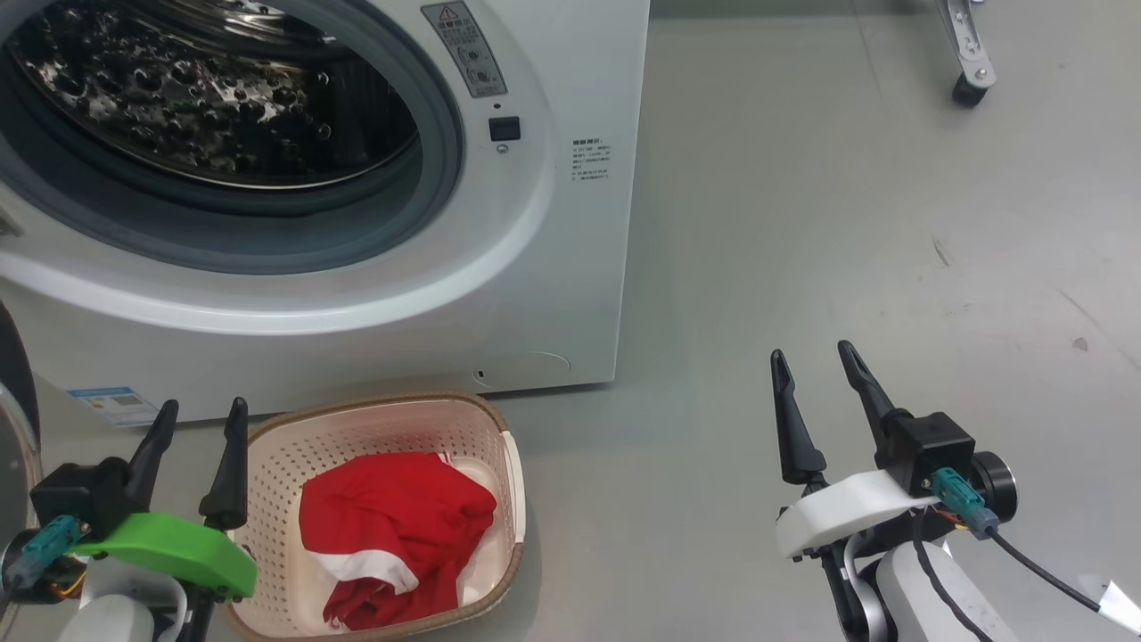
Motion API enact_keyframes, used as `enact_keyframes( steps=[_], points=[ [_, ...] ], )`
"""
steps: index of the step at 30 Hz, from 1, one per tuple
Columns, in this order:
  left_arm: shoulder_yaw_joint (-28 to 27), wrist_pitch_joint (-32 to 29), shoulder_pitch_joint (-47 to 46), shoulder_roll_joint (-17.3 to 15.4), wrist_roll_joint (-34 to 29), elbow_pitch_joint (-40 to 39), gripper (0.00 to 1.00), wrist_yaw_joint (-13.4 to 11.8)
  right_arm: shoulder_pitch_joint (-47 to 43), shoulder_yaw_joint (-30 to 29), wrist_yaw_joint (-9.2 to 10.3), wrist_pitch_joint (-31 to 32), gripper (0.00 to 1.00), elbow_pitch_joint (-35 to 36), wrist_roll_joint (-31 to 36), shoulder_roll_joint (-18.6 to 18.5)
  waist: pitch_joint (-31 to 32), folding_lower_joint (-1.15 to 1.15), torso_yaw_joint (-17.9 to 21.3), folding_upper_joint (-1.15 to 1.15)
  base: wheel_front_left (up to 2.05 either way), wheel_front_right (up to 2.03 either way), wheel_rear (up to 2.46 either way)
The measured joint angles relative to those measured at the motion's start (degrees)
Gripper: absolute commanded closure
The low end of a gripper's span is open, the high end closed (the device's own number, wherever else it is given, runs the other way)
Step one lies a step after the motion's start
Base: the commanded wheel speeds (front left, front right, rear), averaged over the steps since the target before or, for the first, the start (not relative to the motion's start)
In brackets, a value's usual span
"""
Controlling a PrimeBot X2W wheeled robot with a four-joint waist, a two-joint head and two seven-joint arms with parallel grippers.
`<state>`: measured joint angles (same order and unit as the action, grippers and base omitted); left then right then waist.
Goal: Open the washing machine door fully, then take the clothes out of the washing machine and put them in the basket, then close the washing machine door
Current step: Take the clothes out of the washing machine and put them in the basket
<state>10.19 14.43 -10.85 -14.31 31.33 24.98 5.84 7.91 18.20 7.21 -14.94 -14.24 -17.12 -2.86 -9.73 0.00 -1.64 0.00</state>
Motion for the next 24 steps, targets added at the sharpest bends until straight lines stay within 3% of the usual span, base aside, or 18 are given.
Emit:
enact_keyframes(
  steps=[24],
  points=[
    [-9.0, 0.0, 10.8, 2.8, -8.3, -10.0, 0.0, -3.0, -4.1, -1.1, 0.0, 0.0, 0.0, 0.6, 0.0, 0.1, 7.9, 0.0, -1.2, 0.0, 0.0, 0.0, 0.0]
  ],
)
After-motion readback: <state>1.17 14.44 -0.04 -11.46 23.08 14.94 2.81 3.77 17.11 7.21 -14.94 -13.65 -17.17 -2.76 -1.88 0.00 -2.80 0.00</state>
